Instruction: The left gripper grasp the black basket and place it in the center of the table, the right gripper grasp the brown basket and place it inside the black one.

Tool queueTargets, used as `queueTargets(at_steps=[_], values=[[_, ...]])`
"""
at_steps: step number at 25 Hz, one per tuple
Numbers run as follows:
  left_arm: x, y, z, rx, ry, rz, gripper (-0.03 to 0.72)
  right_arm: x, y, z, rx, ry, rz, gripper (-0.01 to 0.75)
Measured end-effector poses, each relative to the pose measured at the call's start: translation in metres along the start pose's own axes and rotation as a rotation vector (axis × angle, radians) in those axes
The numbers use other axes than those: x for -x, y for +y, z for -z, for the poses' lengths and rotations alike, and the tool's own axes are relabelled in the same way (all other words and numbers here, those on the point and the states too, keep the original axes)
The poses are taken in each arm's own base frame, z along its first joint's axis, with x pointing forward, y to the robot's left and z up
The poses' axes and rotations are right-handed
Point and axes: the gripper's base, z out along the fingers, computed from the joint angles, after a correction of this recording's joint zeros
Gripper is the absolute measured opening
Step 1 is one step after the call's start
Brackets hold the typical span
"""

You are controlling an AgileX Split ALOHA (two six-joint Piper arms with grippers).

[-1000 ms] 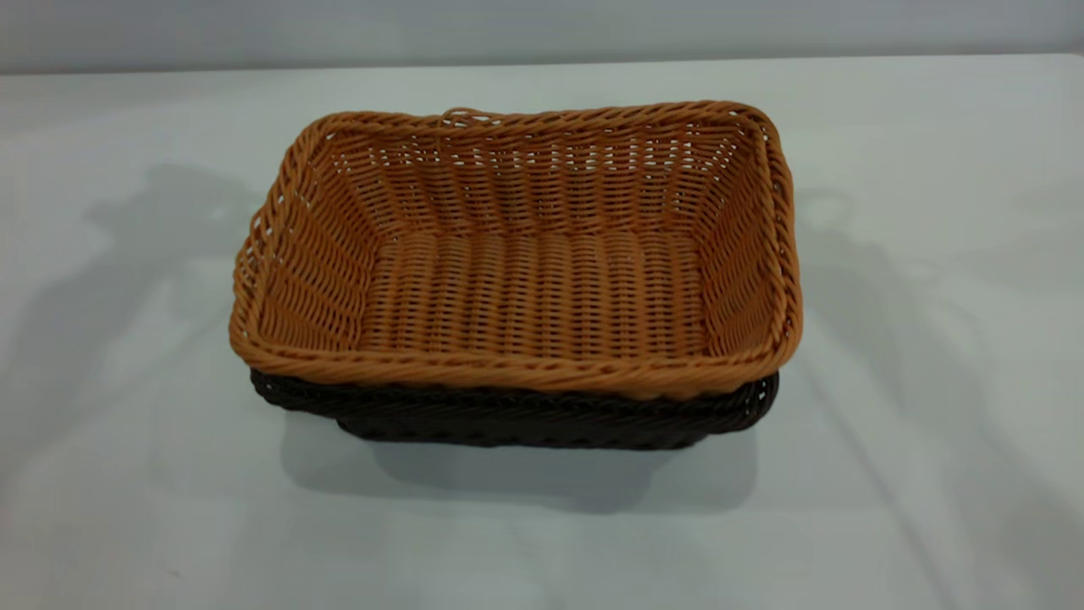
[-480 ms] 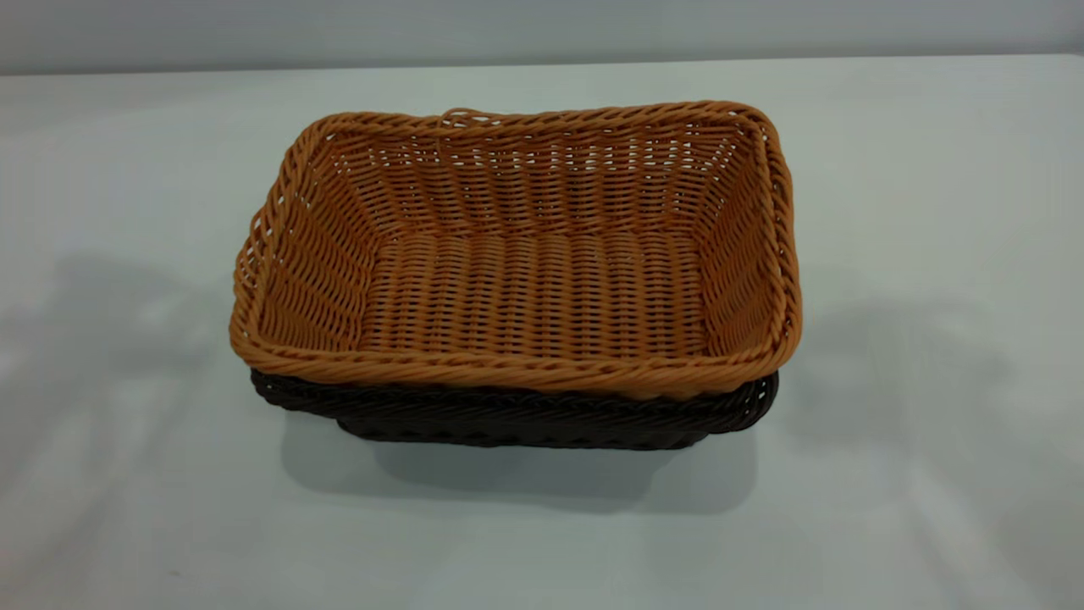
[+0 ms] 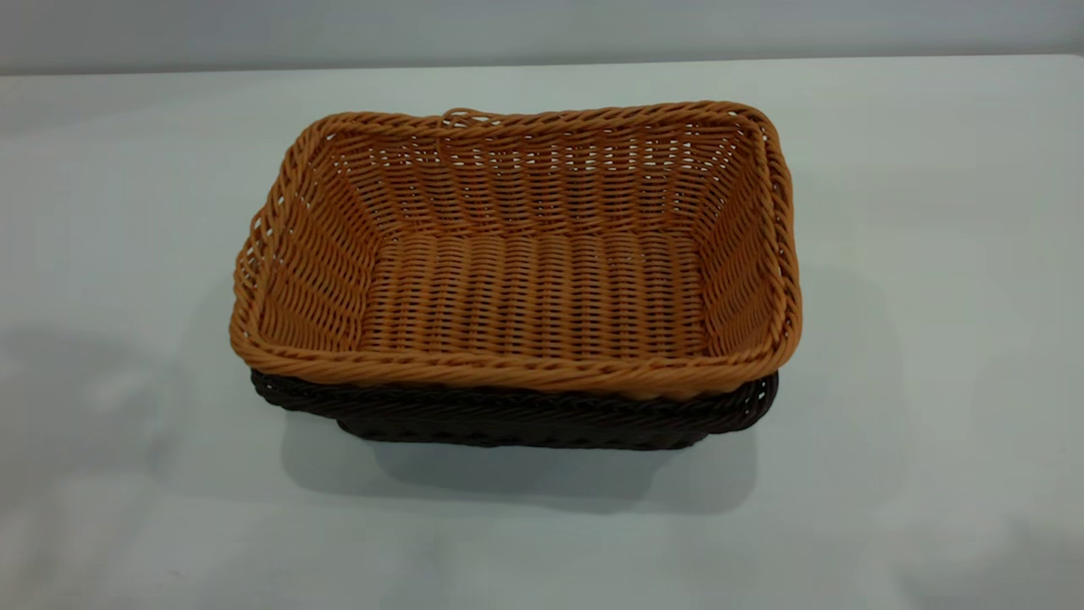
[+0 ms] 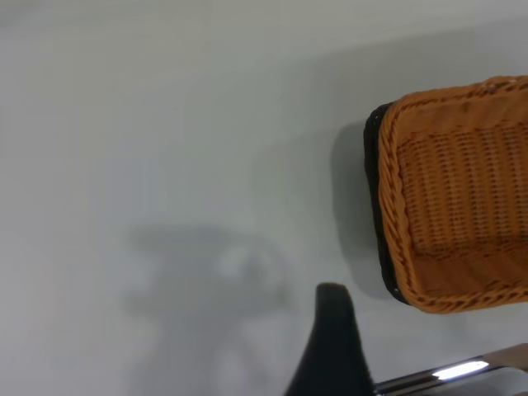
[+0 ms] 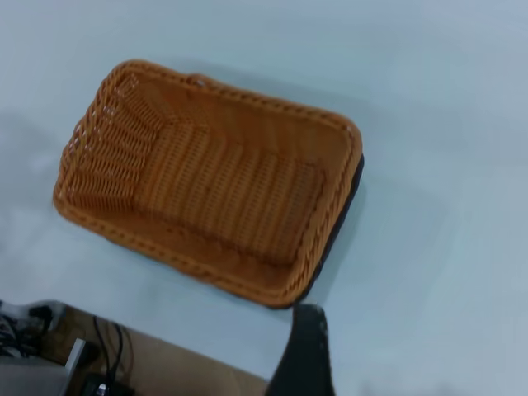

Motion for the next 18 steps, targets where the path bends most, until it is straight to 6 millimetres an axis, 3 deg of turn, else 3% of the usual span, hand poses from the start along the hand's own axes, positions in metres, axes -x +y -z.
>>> queueTargets(at_steps=[5, 10, 14, 18], values=[[-0.024, 0.0, -0.017, -0.009, 0.089, 0.022, 0.518, -0.052, 0.002, 0.012, 0.004, -0.035, 0.008, 0.593], [-0.077, -0.001, -0.046, -0.026, 0.252, 0.048, 0.518, -0.099, 0.001, 0.009, 0.004, -0.046, 0.014, 0.593], [-0.115, -0.004, -0.052, -0.031, 0.309, 0.061, 0.518, -0.127, -0.004, 0.001, -0.018, -0.044, 0.022, 0.593], [-0.147, -0.009, -0.045, -0.029, 0.291, 0.059, 0.518, -0.151, -0.011, -0.014, -0.055, -0.014, 0.031, 0.593]])
